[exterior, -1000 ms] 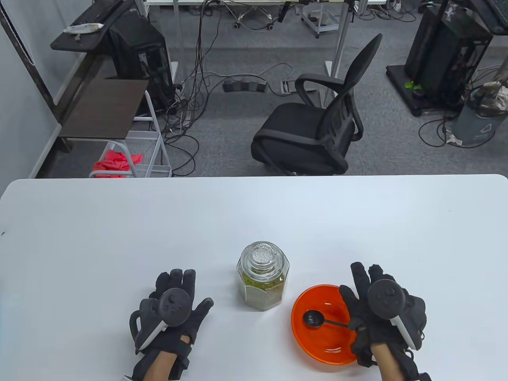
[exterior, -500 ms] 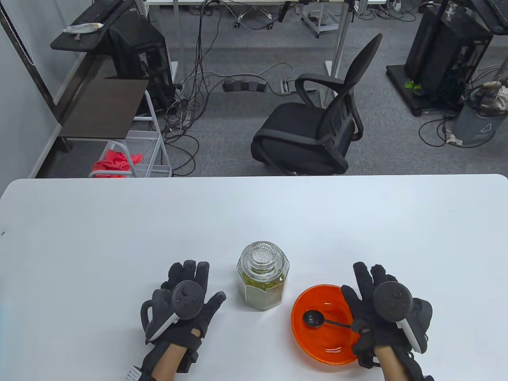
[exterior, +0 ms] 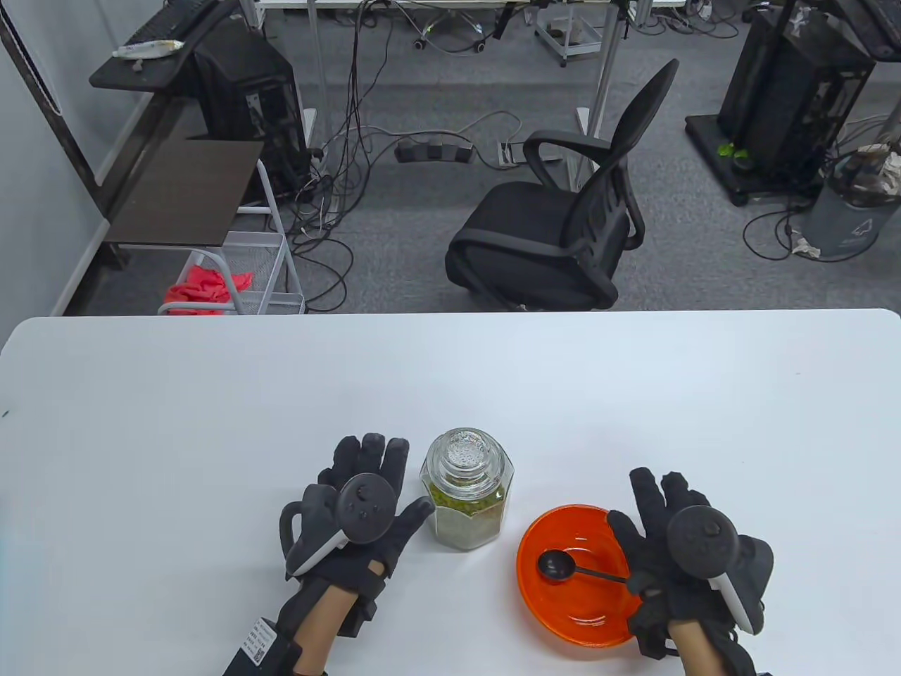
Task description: Portion mung beans with measuring scoop (Bowl in hand)
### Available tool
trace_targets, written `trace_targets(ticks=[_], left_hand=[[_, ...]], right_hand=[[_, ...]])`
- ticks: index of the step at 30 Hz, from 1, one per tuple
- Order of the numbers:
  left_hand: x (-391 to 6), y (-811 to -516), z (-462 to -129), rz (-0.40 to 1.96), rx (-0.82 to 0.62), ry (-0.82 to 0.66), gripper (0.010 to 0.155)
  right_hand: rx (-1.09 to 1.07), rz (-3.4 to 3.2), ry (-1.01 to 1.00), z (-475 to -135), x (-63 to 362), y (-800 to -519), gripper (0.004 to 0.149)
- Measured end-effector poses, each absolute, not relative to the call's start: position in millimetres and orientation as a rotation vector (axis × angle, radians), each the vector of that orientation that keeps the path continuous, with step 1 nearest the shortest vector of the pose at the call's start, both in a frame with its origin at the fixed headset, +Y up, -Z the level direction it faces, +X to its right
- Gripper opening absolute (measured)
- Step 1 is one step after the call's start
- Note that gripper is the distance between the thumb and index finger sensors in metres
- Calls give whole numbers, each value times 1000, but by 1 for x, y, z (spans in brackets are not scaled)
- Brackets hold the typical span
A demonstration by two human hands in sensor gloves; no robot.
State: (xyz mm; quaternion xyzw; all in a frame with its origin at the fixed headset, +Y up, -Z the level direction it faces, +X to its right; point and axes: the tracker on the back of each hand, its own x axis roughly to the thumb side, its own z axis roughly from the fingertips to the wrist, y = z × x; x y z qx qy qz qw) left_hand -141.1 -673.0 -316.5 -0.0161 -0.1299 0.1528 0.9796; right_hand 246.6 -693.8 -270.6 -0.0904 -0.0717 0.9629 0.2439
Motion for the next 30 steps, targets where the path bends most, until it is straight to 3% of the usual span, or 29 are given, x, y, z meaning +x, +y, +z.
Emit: trace_targets(ticks=[14, 24, 30], left_hand=[[-90, -642, -341, 367, -49, -372, 88], [-69, -652, -361, 332, -173, -384, 92], [-66, -651, -363, 316, -131, -370, 88]], right_hand=[[-232, 2636, -168, -269, 249, -691, 70], [-234, 2636, -178, -269, 252, -690, 70], [-239, 2628, -180, -268, 253, -690, 70]])
